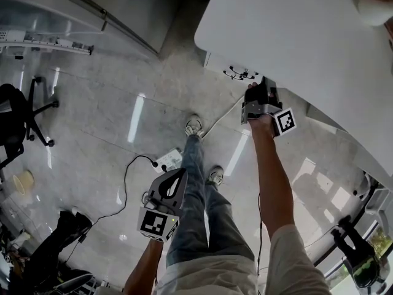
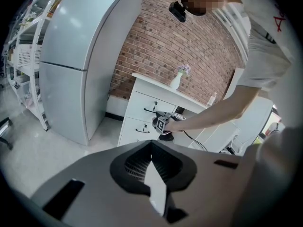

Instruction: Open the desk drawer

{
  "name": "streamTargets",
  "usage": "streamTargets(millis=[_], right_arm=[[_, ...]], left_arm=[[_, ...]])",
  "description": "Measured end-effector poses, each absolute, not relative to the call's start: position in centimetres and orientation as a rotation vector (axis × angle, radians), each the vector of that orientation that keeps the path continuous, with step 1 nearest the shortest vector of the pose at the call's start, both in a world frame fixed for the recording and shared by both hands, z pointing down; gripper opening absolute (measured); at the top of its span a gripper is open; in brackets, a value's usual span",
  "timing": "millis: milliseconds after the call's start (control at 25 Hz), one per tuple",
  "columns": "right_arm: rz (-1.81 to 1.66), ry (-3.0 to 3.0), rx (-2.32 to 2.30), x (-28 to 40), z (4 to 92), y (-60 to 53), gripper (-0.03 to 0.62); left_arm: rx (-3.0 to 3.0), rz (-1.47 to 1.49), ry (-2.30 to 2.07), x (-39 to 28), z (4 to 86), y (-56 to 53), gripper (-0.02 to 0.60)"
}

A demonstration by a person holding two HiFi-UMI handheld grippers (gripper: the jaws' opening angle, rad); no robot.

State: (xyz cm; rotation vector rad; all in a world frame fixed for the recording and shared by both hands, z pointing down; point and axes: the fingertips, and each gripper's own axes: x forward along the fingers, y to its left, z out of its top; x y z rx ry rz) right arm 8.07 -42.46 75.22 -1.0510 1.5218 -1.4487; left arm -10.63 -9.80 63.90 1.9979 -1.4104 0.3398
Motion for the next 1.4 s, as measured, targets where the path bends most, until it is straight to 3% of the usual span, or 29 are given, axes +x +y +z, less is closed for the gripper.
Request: streamTargets(millis=[560,1400], right_arm=[[-1.488,1.472,-1.033,7.7,75.1,-39.8,0.041],[-1.599,1.428,-1.065,7.0,76.4,-23.6,0.041]], left_arm=[[2.060,0.323,-1.358,-9.0,63.4,-11.9,0.012],[2.157,0.318,-1.233,-4.8,63.1,-11.1,0.012]])
